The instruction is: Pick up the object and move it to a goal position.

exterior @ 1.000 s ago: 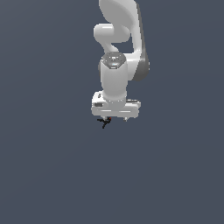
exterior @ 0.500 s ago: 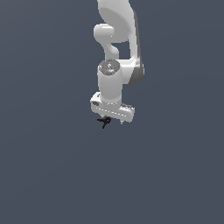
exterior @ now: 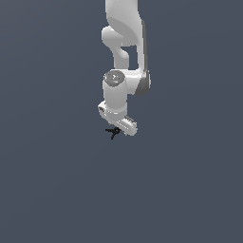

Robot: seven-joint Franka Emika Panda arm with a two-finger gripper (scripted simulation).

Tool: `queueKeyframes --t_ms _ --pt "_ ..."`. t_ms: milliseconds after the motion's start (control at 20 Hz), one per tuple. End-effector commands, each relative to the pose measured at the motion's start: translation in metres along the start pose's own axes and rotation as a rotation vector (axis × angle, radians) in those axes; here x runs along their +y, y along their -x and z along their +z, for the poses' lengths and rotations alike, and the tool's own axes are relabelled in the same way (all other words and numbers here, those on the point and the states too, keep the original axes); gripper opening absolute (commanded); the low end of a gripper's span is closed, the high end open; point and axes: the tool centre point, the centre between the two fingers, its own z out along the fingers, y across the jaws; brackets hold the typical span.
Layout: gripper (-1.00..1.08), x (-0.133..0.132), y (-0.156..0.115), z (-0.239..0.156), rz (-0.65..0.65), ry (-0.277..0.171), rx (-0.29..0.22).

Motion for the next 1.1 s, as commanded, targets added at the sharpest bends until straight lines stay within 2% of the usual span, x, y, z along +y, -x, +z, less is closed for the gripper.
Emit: queueKeyframes --t_ms 0,550,1050 --pt "1.00 0.009 0.003 0.008 0.081 0.004 0.001" --pt "1.00 0.037 0.012 0.029 0.325 0.019 0.010" --pt "1.00 0.043 0.014 0.033 0.373 0.022 0.012"
